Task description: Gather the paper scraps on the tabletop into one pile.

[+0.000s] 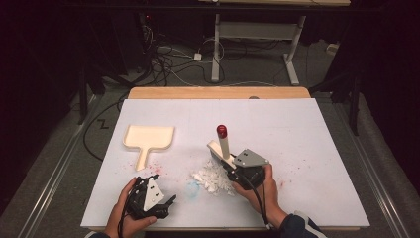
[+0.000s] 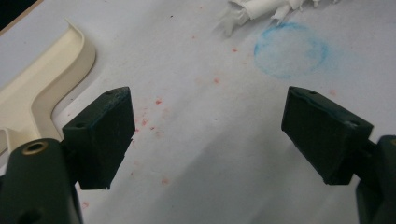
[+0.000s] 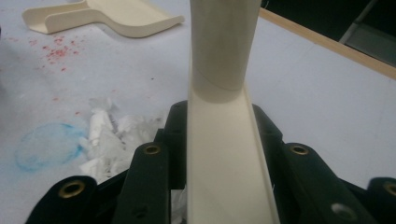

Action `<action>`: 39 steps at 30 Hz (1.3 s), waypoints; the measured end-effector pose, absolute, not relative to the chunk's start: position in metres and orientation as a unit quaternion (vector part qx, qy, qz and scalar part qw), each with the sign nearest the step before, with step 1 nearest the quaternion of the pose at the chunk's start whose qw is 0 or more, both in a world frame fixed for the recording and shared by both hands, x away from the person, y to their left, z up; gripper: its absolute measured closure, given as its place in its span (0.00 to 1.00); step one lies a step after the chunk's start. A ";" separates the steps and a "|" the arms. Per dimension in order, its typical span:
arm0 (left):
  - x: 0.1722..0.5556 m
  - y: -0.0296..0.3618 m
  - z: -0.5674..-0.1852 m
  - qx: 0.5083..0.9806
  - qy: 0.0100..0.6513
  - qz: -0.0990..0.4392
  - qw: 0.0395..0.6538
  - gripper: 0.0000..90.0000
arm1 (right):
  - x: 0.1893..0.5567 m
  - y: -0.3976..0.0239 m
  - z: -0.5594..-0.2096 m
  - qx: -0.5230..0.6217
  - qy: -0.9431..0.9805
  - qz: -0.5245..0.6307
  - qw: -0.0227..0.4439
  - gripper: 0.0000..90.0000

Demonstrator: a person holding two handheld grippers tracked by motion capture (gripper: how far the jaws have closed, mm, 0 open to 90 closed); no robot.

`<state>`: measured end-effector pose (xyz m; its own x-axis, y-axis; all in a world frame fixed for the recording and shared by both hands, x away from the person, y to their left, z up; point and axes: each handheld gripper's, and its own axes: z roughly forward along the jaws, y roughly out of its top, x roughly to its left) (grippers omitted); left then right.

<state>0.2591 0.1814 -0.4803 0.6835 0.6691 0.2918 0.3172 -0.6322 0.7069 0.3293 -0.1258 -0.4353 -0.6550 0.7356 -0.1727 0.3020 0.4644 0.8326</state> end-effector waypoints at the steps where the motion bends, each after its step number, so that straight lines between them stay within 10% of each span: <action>1: 0.259 0.182 -0.480 0.860 0.287 0.276 0.319 0.18 | 0.331 -0.135 -0.430 0.323 0.807 0.415 0.270 0.76; 20: 0.259 0.179 -0.481 0.865 0.279 0.274 0.313 0.18 | 0.308 -0.227 -0.412 0.324 0.828 0.387 0.245 0.76; 39: 0.258 0.180 -0.480 0.865 0.279 0.277 0.313 0.18 | 0.299 -0.209 -0.413 0.278 0.839 0.418 0.209 0.76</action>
